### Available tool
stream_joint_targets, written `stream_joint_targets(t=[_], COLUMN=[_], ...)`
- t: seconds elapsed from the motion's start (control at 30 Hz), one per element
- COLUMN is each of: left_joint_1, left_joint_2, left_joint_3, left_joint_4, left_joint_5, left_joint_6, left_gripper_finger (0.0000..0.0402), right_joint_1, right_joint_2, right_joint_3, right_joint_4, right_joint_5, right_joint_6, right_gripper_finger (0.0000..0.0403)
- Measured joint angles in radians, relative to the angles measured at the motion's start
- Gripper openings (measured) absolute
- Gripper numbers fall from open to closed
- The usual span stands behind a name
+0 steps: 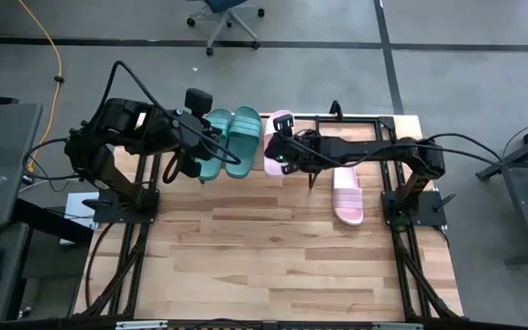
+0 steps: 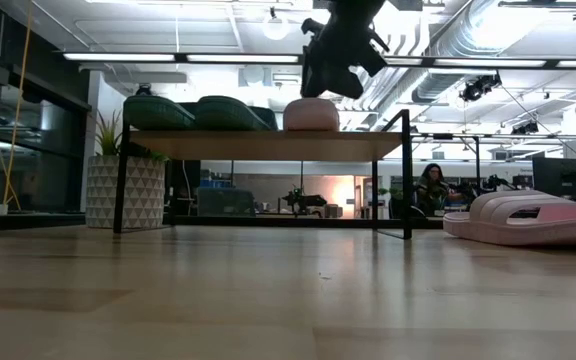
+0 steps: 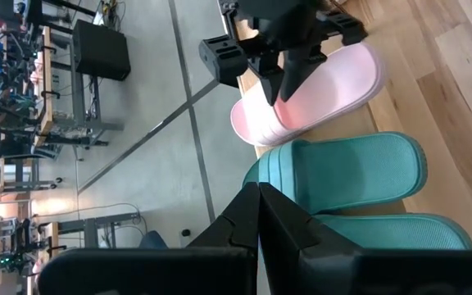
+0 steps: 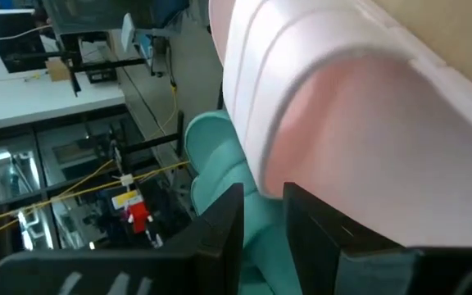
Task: Pick and place slides into the shelf
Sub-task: Put the left pink slide on the shelf
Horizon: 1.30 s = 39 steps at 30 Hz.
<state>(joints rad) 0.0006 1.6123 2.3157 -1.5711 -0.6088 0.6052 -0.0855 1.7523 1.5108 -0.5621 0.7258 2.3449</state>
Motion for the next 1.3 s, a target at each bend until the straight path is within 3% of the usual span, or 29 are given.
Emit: stream_joint_targets(t=[0.3, 0.4, 0.53, 0.83, 0.93, 1.13, 1.3], left_joint_1=[0.0, 0.0, 0.0, 0.0, 0.0, 0.002, 0.07], left_joint_2=[0.0, 0.0, 0.0, 0.0, 0.0, 0.0, 0.0], left_joint_3=[0.0, 0.0, 0.0, 0.0, 0.0, 0.0, 0.0], left_joint_4=[0.0, 0.0, 0.0, 0.0, 0.0, 0.016, 0.09], left_joint_5=[0.0, 0.0, 0.0, 0.0, 0.0, 0.01, 0.173], left_joint_6=[0.016, 0.017, 0.027, 0.047, 0.05, 0.041, 0.014], left_gripper_finger=[0.0001, 0.0001, 0.0001, 0.0001, 0.0001, 0.0001, 0.0001], right_joint_1=[0.073, 0.088, 0.074, -0.022, -0.066, -0.199, -0.296], right_joint_2=[-0.01, -0.037, -0.091, -0.216, -0.241, -0.274, -0.267], right_joint_3=[0.0, 0.0, 0.0, 0.001, 0.001, 0.001, 0.001], right_joint_4=[0.015, 0.019, 0.013, 0.019, 0.02, -0.03, -0.216], right_joint_5=[0.015, 0.029, -0.005, -0.263, -0.338, -0.635, -0.731], right_joint_6=[-0.023, -0.175, -0.526, -1.19, -1.325, -1.551, -1.678], right_gripper_finger=[0.0078, 0.0078, 0.0078, 0.0078, 0.0078, 0.0078, 0.0078])
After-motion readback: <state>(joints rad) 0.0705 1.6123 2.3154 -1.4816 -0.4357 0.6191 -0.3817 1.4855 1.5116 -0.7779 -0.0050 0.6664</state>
